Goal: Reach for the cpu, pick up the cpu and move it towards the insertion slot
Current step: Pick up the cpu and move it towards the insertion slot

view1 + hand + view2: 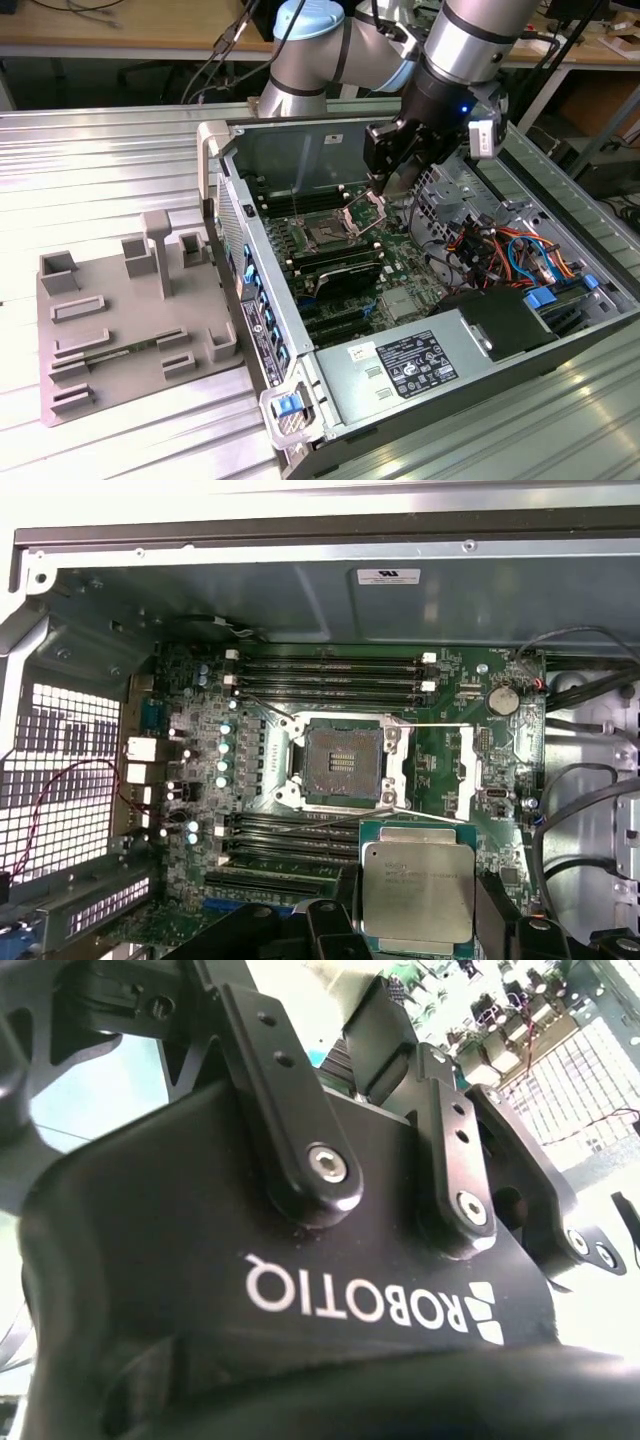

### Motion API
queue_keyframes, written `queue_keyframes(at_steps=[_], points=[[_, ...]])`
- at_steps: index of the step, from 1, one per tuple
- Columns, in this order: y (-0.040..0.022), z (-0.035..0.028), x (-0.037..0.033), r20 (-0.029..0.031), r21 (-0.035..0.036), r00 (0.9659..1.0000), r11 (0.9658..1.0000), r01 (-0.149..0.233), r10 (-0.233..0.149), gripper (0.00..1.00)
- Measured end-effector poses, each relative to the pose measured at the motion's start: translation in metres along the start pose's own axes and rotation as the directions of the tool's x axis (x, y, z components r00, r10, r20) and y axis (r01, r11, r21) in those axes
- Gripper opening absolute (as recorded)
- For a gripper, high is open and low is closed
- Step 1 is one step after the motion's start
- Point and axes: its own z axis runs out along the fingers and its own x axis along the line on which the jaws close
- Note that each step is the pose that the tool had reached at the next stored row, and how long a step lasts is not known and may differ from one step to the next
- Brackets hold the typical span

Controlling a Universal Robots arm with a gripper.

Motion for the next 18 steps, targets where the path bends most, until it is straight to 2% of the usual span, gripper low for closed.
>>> queue_keyframes(at_steps=[18], points=[[0.0008, 0.0128, 0.0, 0.0001, 0.0, 1.0, 1.0, 0.0, 0.0, 0.54]])
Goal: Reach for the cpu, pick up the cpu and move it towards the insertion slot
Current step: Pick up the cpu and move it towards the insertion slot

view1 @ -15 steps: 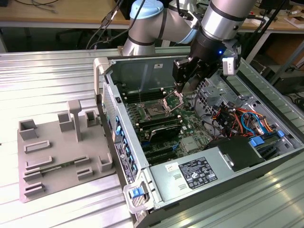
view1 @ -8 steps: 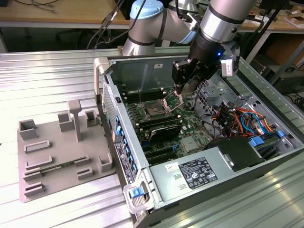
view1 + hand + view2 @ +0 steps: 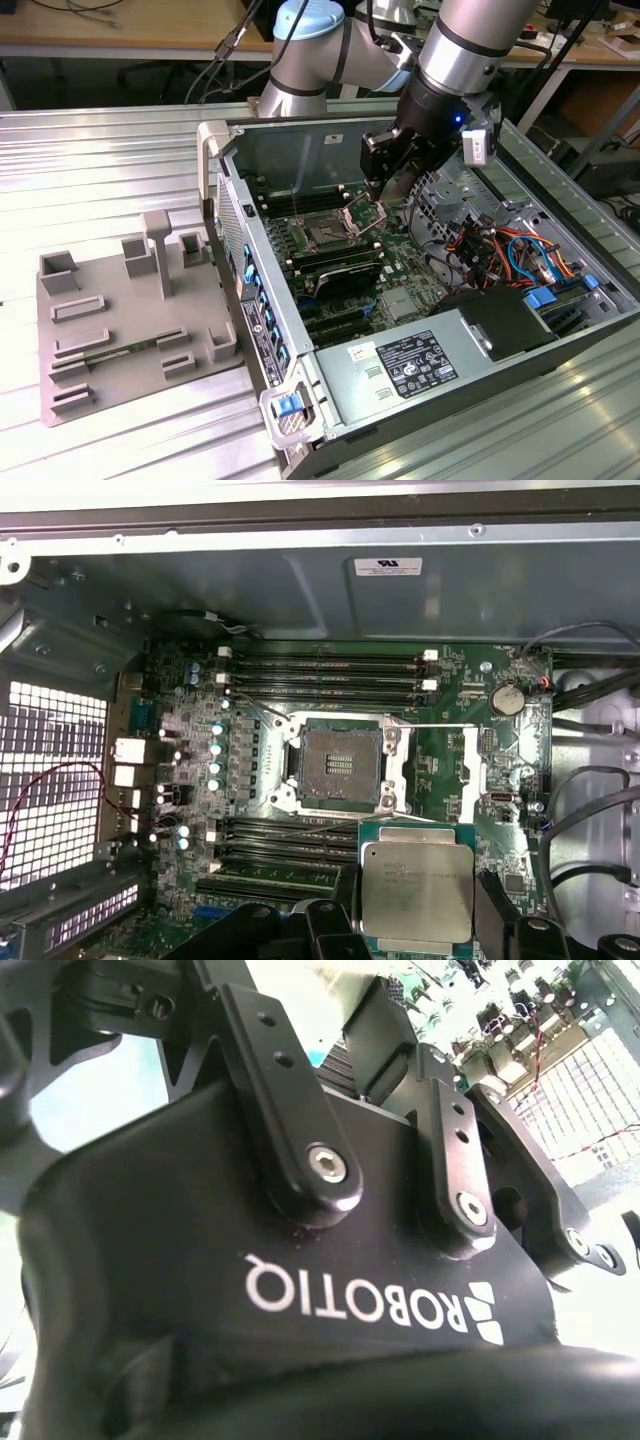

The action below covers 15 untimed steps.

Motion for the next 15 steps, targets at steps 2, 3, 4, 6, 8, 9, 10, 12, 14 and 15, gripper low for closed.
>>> queue_keyframes(at_steps=[2, 3, 4, 6, 8, 9, 10, 12, 14, 15], points=[[0.0017, 0.0002, -0.0001, -0.0001, 0.0002, 1.0, 1.0, 0.0, 0.0, 0.54], [0.0043, 0.0005, -0.0003, 0.0, 0.0001, 1.0, 1.0, 0.0, 0.0, 0.54], [0.0063, 0.0007, -0.0004, 0.0, 0.0001, 1.0, 1.0, 0.0, 0.0, 0.54], [0.0096, 0.001, -0.0006, 0.0, 0.0001, 1.0, 1.0, 0.0, 0.0, 0.54], [0.0121, 0.0011, -0.0007, 0.0, 0.0002, 1.0, 1.0, 0.0, 0.0, 0.54], [0.0134, 0.0012, -0.0007, -0.0001, 0.0002, 1.0, 1.0, 0.0, 0.0, 0.54], [0.0142, 0.0013, -0.0008, -0.0001, 0.0002, 1.0, 1.0, 0.0, 0.0, 0.54], [0.0159, 0.0014, -0.0009, -0.0001, 0.0002, 1.0, 1.0, 0.0, 0.0, 0.54], [0.0179, 0.0017, -0.001, -0.0001, 0.0001, 1.0, 1.0, 0.0, 0.0, 0.54], [0.0186, 0.0017, -0.001, 0.0, 0.0001, 1.0, 1.0, 0.0, 0.0, 0.54]])
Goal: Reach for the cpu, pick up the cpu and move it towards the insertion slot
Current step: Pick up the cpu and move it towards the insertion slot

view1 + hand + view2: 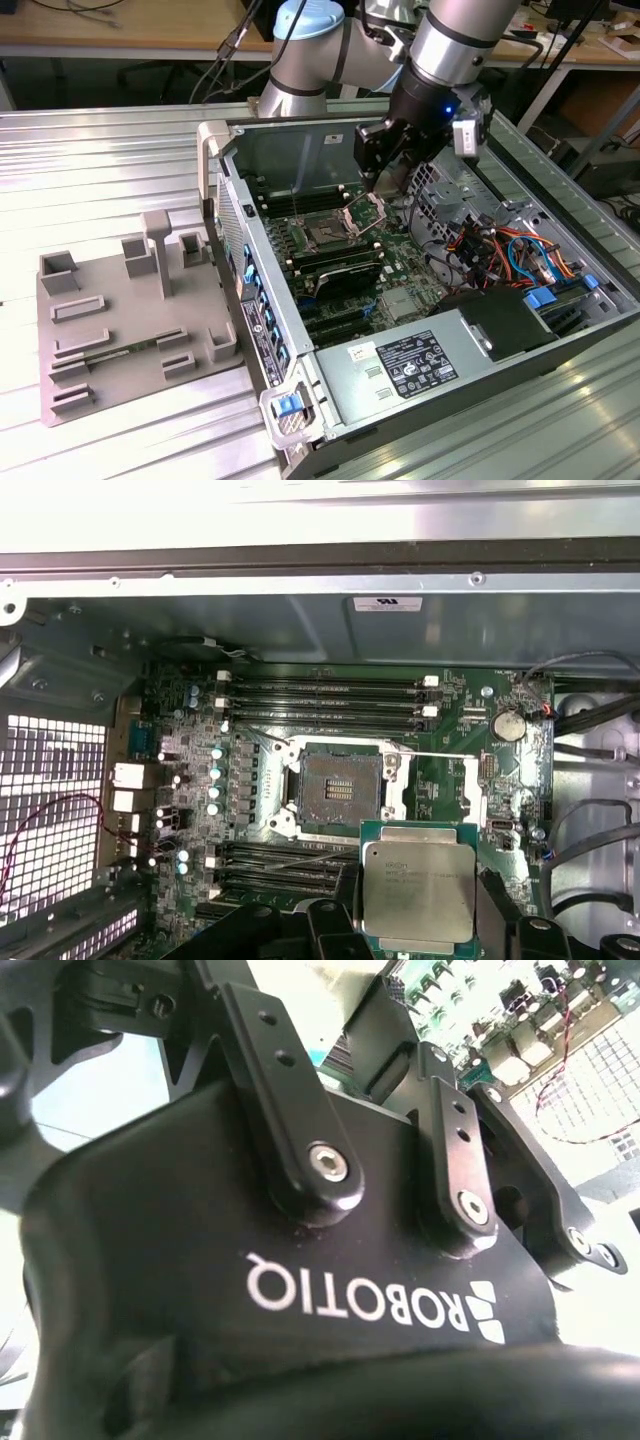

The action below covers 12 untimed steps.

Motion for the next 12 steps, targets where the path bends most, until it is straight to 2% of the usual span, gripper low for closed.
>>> queue_keyframes(at_steps=[7, 12], points=[[0.0061, 0.0006, -0.0004, -0.0001, 0.0001, 1.0, 1.0, 0.0, 0.0, 0.54], [0.0068, 0.0008, -0.0003, 0.0, 0.0, 1.0, 1.0, 0.0, 0.0, 0.54]])
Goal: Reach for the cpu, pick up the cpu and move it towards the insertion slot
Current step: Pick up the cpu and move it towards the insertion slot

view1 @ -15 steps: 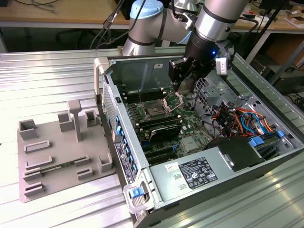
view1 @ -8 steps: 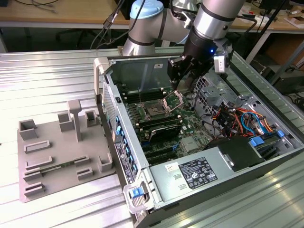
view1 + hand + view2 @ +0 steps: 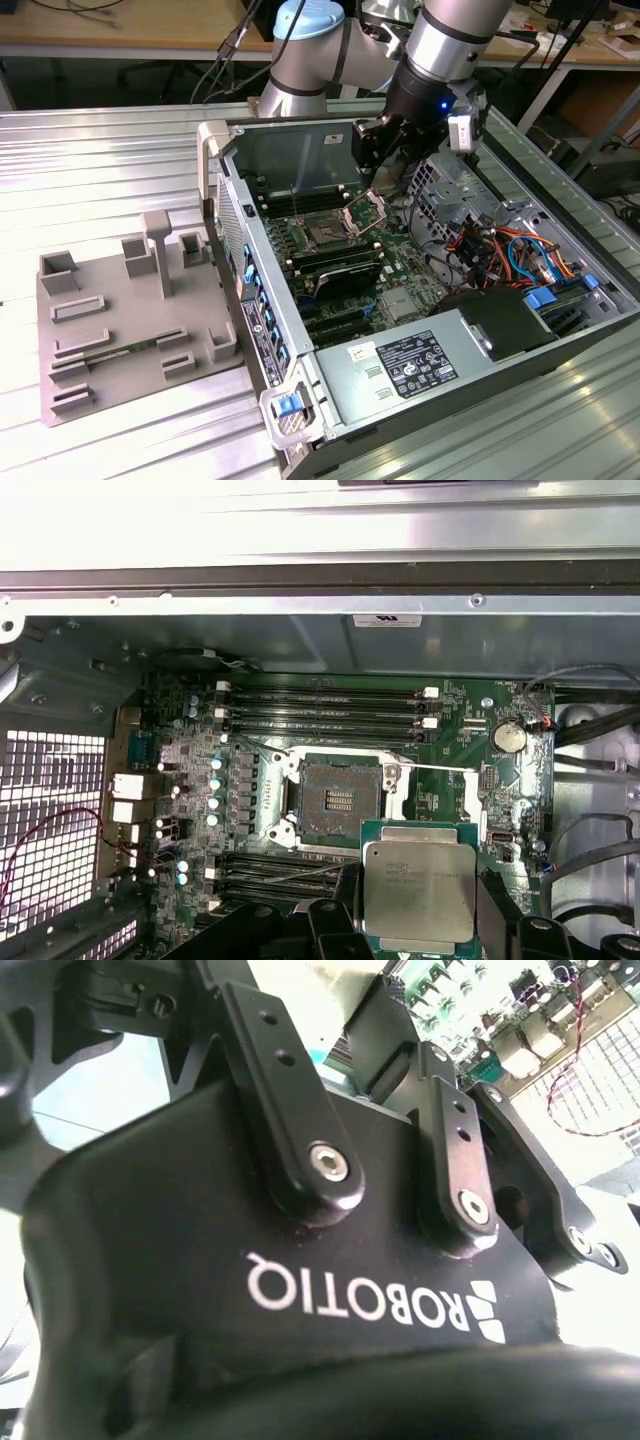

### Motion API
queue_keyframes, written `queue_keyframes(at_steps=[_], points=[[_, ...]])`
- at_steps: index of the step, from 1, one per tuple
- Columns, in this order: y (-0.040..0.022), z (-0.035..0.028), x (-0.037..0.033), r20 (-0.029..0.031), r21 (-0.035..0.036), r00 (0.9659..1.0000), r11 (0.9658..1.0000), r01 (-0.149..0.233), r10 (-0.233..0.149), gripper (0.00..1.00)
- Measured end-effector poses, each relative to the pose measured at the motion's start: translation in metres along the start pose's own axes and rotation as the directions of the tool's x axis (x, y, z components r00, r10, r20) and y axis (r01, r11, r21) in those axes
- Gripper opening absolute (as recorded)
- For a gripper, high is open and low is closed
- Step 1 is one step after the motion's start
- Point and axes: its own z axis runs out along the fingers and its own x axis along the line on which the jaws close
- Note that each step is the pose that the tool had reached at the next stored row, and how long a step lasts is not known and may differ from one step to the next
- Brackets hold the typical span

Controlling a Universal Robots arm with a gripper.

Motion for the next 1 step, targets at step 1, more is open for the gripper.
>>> queue_keyframes(at_steps=[1], points=[[0.0, 0.0, 0.0, -0.0001, 0.0001, 1.0, 1.0, 0.0, 0.0, 0.54]])
